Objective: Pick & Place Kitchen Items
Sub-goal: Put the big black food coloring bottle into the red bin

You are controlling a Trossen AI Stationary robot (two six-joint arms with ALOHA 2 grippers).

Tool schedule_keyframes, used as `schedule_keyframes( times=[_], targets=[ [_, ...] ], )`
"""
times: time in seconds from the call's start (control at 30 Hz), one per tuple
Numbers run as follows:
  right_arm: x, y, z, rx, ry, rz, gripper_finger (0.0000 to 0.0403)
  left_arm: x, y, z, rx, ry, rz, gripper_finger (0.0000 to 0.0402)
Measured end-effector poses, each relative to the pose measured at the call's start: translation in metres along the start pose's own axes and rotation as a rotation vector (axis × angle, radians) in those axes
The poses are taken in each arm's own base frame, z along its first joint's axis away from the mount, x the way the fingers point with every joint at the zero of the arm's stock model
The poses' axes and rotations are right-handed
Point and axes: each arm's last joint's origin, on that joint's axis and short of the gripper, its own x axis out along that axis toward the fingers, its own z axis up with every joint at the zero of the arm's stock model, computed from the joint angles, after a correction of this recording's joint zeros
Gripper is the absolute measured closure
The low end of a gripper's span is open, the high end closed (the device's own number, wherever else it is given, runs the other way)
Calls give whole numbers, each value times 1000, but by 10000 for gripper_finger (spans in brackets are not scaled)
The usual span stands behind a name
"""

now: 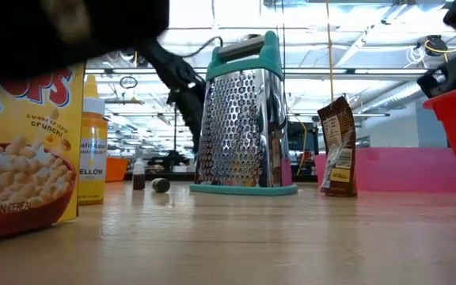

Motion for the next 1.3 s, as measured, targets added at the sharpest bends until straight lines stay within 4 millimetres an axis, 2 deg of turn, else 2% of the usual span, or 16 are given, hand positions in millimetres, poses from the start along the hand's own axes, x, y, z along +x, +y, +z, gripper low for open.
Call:
schedule_keyframes(
  times=[0.13, 0.27, 0.43, 0.57, 0.73, 0.83, 0.93, 1.1, 1.3],
  targets=[
    [1, -6, 12, 2, -84, -46, 316, -26, -16, 14, 24, -54, 52, 399],
    [2, -20, 34, -2, -101, -161, 316, -58, -36, 25, 52, -96, 122, 387],
    [0, -49, 59, 2, -78, -291, 316, -100, -67, 34, 55, -165, 129, 382],
    [0, -74, 67, 41, -71, -327, 316, -124, -94, 34, 66, -169, 107, 389],
    [3, -104, 71, 96, -62, -358, 316, -144, -131, 31, 101, -162, 62, 400],
    [7, -120, 71, 118, -25, -379, 316, -152, -153, 29, 143, -160, 39, 394],
    [12, -133, 80, 128, 3, -390, 316, -155, -170, 26, 161, -140, 73, 384],
    [22, -153, 101, 104, 43, -417, 316, -165, -192, 20, 189, -122, 137, 384],
    [32, -178, 118, 101, 84, -472, 316, -188, -204, 8, 172, -112, 233, 397]
  ],
)
